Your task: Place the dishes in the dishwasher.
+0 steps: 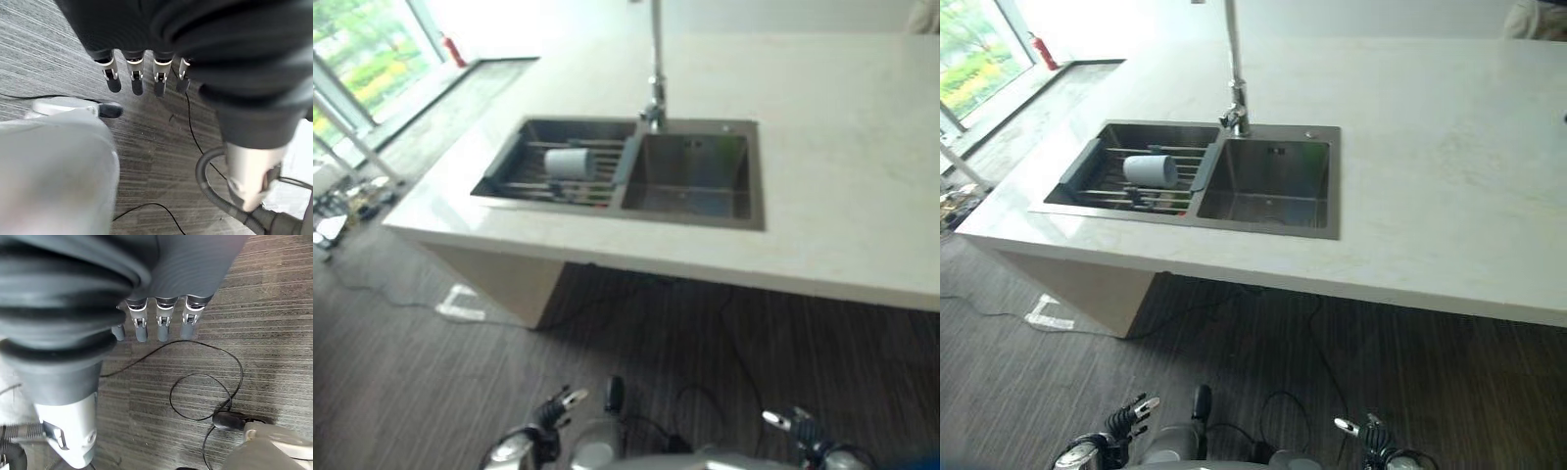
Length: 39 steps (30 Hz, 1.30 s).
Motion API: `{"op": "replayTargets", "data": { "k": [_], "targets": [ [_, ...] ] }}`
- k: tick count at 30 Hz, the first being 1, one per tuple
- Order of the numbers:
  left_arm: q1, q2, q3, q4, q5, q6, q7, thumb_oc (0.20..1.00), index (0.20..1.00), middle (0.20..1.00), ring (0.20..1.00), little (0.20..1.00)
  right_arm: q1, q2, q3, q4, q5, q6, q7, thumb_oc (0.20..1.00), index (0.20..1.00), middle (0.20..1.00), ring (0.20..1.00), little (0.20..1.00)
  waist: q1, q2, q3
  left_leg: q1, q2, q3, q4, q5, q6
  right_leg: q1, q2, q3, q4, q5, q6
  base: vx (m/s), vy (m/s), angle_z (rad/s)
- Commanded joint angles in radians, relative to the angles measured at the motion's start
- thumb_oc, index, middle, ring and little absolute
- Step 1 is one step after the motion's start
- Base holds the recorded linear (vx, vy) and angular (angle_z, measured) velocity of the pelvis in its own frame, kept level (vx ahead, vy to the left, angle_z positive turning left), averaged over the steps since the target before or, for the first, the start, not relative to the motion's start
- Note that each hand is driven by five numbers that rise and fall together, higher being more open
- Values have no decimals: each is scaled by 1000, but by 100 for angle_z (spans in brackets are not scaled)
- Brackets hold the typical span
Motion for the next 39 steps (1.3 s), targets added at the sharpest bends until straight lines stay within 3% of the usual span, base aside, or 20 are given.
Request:
{"op": "replayTargets", "data": {
  "k": [1,7,10,12,14,17,18,19,20,22,23,24,26,29,32,35,37,39],
  "targets": [
    [-42,32,-17,-31,-3,-33,5,1000,1000,1000,1000,1000,7,-18,-33,-48,52,12,9,1000,1000,1000,1000,1000,-6,37,-8,63,82,-6,-18,-74,-89,17,-230,7,66,-88,37,162,340,40],
    [-57,52,-19,-12,-17,-38,28,1000,1000,1000,1000,1000,13,7,-87,-10,94,28,-13,1000,1000,1000,1000,1000,-16,39,-22,115,8,41,-61,-120,-6,-45,-282,25,137,15,82,96,323,-12],
    [-38,61,6,-22,-48,-43,43,1000,1000,1000,1000,1000,15,16,-100,-6,33,29,-8,1000,1000,1000,1000,1000,-1,53,-17,144,-5,102,-98,-125,17,-116,-294,-32,252,61,79,12,244,-51],
    [-39,65,18,-30,-58,-37,51,1000,1000,1000,1000,1000,3,30,-87,13,31,34,-11,1000,1000,1000,1000,1000,3,43,-14,158,-10,129,-126,-126,24,-140,-206,-73,225,26,70,4,5,-57],
    [-36,57,20,-41,-46,-36,52,1000,1000,1000,1000,1000,1,23,-68,21,48,23,-8,1000,1000,1000,1000,1000,7,25,-9,159,-30,141,-116,-134,17,-127,-141,-118,126,4,43,37,-51,-43],
    [-45,53,-6,-58,-55,-27,78,1000,1000,1000,1000,1000,-8,17,-73,12,37,24,-3,1000,1000,1000,1000,1000,-14,17,-2,134,-34,155,-23,-164,13,-122,-127,-85,47,-30,8,-28,-89,-3],
    [-45,46,-6,-64,-59,-27,76,1000,1000,1000,1000,1000,-7,10,-71,6,26,16,-7,1000,1000,1000,1000,1000,-14,8,0,113,-34,190,43,-185,5,-100,-139,-112,16,-37,-3,-11,-87,44],
    [-44,36,-21,-72,-55,-28,71,1000,1000,1000,1000,1000,-6,-1,-69,-2,19,4,-22,1000,1000,1000,1000,1000,-12,-13,12,38,-21,188,218,-204,-9,-69,-153,-97,-19,-31,-19,-16,1,59],
    [-33,26,-30,-80,-11,-36,66,1000,1000,1000,1000,1000,-9,-15,-62,-12,58,4,-44,1000,1000,1000,1000,1000,10,-17,26,-45,-22,113,318,-174,-29,-51,-158,-73,-29,-26,-30,12,123,66],
    [-15,24,-33,-76,-20,-42,58,1000,1000,1000,1000,1000,-19,-37,-80,-4,85,12,-32,1000,1000,1000,1000,1000,14,-13,15,-9,25,99,194,-171,-39,-40,-170,-67,-44,-32,-16,99,301,-8],
    [-9,26,-32,-73,-30,-41,53,1000,1000,1000,1000,1000,-19,-43,-85,-3,83,12,-25,1000,1000,1000,1000,1000,16,-6,12,6,53,81,121,-139,-52,-31,-171,-63,-49,-37,-12,197,430,-50],
    [1,27,-24,-64,-37,-43,45,1000,1000,1000,1000,1000,-21,-45,-79,-4,76,13,-33,1000,1000,1000,1000,1000,24,5,9,20,107,20,17,-71,-82,-13,-176,-38,-60,-43,-3,183,409,-25],
    [0,21,-14,-44,-16,-53,30,1000,1000,1000,1000,1000,-23,-49,-77,-1,101,25,-43,1000,1000,1000,1000,1000,25,11,6,26,153,-16,-24,-34,-104,-4,-194,-25,-59,-51,3,159,467,-8],
    [-17,16,-16,-17,2,-54,15,1000,1000,1000,1000,1000,-10,-46,-103,5,94,34,-47,1000,1000,1000,1000,1000,-1,30,-7,84,189,51,-80,-31,-125,-9,-243,-57,-44,-54,29,124,508,-20],
    [-38,20,-59,3,37,-57,37,1000,1000,1000,1000,1000,6,-27,-136,23,115,37,-24,1000,1000,1000,1000,1000,-14,41,-12,128,132,79,-67,-87,-102,-25,-320,-72,-38,-1,78,121,508,3],
    [-26,36,-50,13,1,-51,58,1000,1000,1000,1000,1000,-7,-3,-126,34,72,34,-4,1000,1000,1000,1000,1000,0,40,-17,153,117,130,-88,-94,-87,-43,-322,-117,-41,28,92,58,170,-18],
    [-16,49,-43,4,-4,-56,64,1000,1000,1000,1000,1000,-13,10,-95,20,39,27,13,1000,1000,1000,1000,1000,-1,28,-22,158,104,147,-95,-108,-78,-54,-305,-107,-99,58,96,59,16,-42],
    [-19,49,-35,-4,-80,-44,79,1000,1000,1000,1000,1000,-19,25,-63,6,19,22,-37,1000,1000,1000,1000,1000,1,18,-29,155,97,150,-119,-103,-74,-48,-296,-96,-145,73,95,39,-74,-13]
  ]
}}
